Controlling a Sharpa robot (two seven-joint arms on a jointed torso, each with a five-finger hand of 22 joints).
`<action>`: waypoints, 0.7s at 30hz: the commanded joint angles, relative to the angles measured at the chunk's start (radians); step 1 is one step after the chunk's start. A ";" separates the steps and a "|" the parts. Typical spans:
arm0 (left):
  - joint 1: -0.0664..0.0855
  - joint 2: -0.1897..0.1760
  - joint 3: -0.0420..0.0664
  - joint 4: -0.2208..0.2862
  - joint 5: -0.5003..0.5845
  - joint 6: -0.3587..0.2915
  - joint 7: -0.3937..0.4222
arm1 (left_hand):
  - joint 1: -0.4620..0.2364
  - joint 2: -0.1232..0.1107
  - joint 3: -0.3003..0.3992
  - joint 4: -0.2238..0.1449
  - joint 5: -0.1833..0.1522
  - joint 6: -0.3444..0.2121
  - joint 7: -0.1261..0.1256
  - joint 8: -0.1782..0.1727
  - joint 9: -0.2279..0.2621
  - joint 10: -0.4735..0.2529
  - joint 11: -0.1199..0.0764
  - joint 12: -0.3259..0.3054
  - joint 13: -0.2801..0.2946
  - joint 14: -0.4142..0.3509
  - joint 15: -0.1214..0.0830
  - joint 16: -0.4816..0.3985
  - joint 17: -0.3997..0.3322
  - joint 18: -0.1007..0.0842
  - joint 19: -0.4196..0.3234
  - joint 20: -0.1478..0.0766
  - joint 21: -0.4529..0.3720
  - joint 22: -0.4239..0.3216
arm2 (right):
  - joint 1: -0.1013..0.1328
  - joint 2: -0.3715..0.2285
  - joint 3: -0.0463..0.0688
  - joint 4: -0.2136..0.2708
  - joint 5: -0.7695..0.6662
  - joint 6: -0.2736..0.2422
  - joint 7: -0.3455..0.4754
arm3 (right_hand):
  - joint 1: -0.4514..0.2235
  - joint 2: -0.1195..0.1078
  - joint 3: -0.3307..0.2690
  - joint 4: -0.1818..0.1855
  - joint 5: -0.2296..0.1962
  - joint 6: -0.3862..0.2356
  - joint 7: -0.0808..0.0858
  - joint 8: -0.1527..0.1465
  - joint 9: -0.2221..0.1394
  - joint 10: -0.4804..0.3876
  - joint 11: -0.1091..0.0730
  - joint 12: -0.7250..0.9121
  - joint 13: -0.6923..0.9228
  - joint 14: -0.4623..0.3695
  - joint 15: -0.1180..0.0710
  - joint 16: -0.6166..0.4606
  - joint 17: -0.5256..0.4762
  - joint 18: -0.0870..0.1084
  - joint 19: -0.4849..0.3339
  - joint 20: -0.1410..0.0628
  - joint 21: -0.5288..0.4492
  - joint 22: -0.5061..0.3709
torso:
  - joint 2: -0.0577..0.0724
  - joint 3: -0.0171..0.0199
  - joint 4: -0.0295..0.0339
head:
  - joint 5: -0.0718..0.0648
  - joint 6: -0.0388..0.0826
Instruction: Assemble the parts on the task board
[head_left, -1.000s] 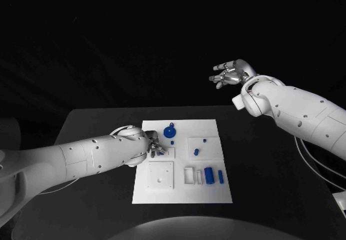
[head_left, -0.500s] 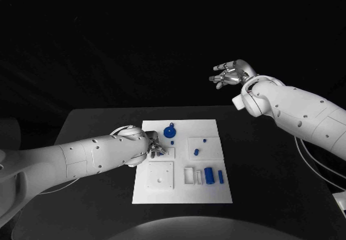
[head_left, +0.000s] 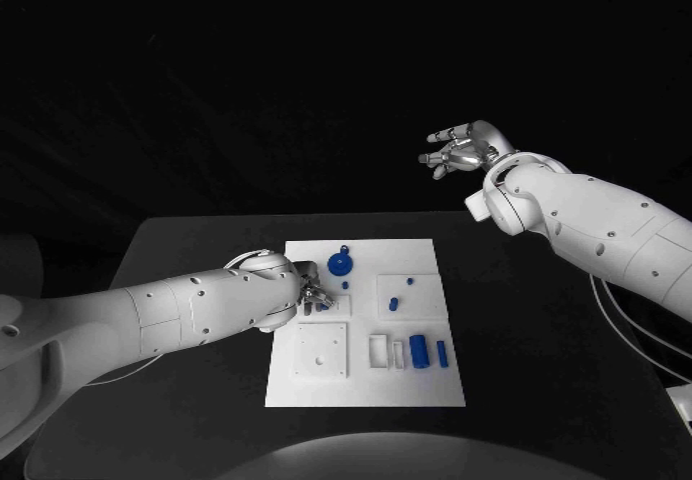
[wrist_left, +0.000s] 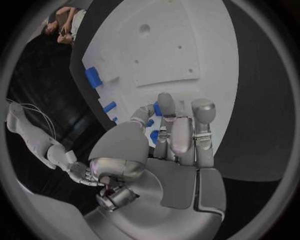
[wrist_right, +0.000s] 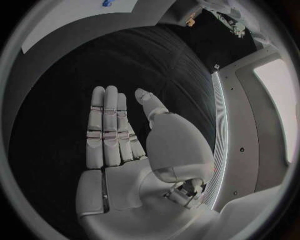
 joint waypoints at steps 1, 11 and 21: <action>-0.005 0.007 -0.001 -0.007 -0.004 0.027 0.002 | 0.007 0.001 0.173 -0.172 -0.012 0.011 -0.006 0.002 0.000 0.001 -0.006 -0.006 0.001 0.006 0.004 0.001 0.000 -0.017 0.003 0.005 -0.007 0.063 | 0.000 0.001 0.001 0.000 0.002 0.011 0.001 | -0.003 0.010 -0.008 0.000 0.006 0.002 0.001 0.005 0.001 -0.008 0.001 0.000 -0.002 -0.005 0.003 -0.002 -0.001 -0.019 -0.007 0.001 0.006 -0.006 | 0.000 0.0001 -0.0007 | -0.002 -0.001; -0.017 0.015 -0.001 -0.016 0.004 0.043 0.004 | 0.015 -0.008 0.157 -0.167 -0.026 0.020 -0.006 -0.015 -0.019 0.002 -0.005 -0.009 -0.001 0.006 0.005 -0.001 -0.001 -0.017 0.001 0.006 -0.013 0.062 | 0.000 0.001 0.001 0.000 0.003 0.014 0.001 | -0.004 0.010 -0.009 0.001 0.007 -0.002 0.001 0.004 0.001 -0.009 0.001 0.000 -0.001 -0.005 0.003 -0.002 -0.002 -0.019 -0.007 0.001 0.006 -0.010 | 0.000 -0.0002 0.0000 | -0.007 -0.002; -0.018 0.003 0.000 -0.016 0.022 0.037 0.003 | -0.005 -0.068 0.063 -0.076 -0.104 0.032 -0.015 -0.053 -0.139 -0.008 -0.011 -0.012 -0.001 0.002 -0.001 -0.024 -0.023 -0.023 0.000 0.000 -0.046 0.053 | 0.000 -0.003 0.001 -0.001 0.008 0.015 -0.003 | -0.013 0.007 -0.018 0.018 0.021 -0.018 0.002 0.004 0.001 -0.014 0.003 0.004 0.001 -0.007 0.004 0.000 0.000 -0.019 -0.005 0.003 0.003 -0.028 | 0.000 -0.0008 0.0001 | -0.009 0.001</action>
